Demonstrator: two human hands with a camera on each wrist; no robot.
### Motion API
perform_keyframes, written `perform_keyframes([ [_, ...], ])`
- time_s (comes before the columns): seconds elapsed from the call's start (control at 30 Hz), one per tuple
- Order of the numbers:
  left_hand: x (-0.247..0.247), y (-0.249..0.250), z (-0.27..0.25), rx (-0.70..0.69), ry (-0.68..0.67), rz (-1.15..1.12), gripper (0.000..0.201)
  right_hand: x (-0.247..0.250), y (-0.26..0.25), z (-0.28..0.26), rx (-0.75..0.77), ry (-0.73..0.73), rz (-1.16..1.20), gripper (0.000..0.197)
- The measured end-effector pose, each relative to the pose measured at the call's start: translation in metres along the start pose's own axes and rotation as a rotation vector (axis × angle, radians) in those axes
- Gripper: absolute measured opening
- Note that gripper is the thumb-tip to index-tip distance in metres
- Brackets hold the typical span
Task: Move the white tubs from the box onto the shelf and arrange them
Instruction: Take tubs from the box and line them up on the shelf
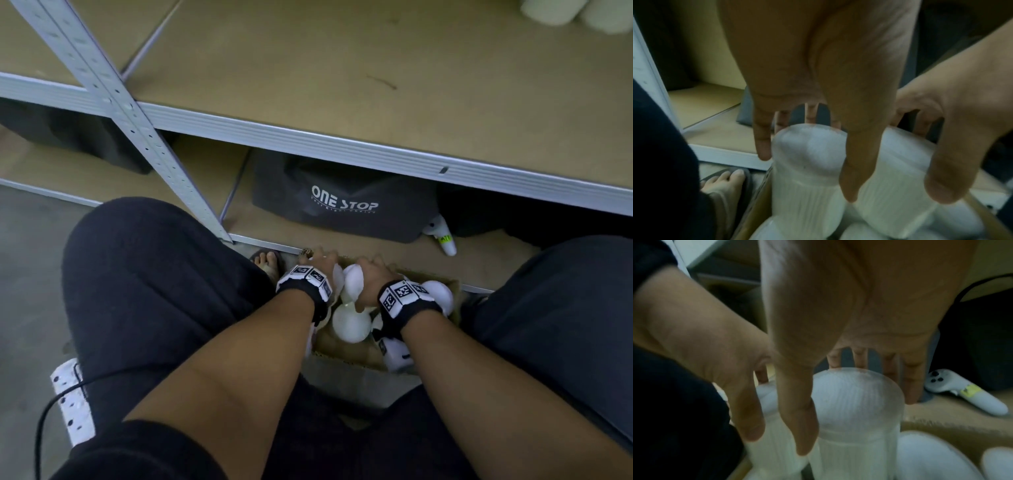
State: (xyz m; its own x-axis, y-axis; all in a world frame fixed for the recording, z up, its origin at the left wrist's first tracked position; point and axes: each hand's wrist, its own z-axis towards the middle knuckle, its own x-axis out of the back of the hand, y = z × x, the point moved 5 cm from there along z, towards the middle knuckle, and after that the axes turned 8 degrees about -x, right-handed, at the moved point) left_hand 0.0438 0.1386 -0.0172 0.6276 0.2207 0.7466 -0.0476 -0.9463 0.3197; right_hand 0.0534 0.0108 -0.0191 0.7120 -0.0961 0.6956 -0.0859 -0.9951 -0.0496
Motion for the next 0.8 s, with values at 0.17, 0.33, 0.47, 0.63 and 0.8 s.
perform_keyframes([
  [0.17, 0.048, 0.027, -0.011, -0.027, 0.075, -0.012, 0.091, 0.052, 0.013, -0.03, -0.02, 0.066, 0.025, 0.095],
  [0.33, 0.108, 0.052, -0.038, -0.114, 0.141, 0.012, 0.093, 0.094, 0.02, -0.074, -0.003, 0.168, 0.014, 0.098],
  [0.47, 0.152, 0.071, -0.069, -0.166, 0.158, 0.075, 0.09, 0.126, 0.029, -0.118, 0.041, 0.239, 0.084, 0.09],
  [0.63, 0.203, 0.099, -0.109, -0.233, 0.271, 0.09, 0.091, 0.173, 0.041, -0.172, 0.111, 0.4, 0.183, 0.088],
  [0.8, 0.242, 0.125, -0.137, -0.327, 0.446, 0.035, 0.088, 0.218, 0.06, -0.217, 0.138, 0.568, 0.253, 0.094],
])
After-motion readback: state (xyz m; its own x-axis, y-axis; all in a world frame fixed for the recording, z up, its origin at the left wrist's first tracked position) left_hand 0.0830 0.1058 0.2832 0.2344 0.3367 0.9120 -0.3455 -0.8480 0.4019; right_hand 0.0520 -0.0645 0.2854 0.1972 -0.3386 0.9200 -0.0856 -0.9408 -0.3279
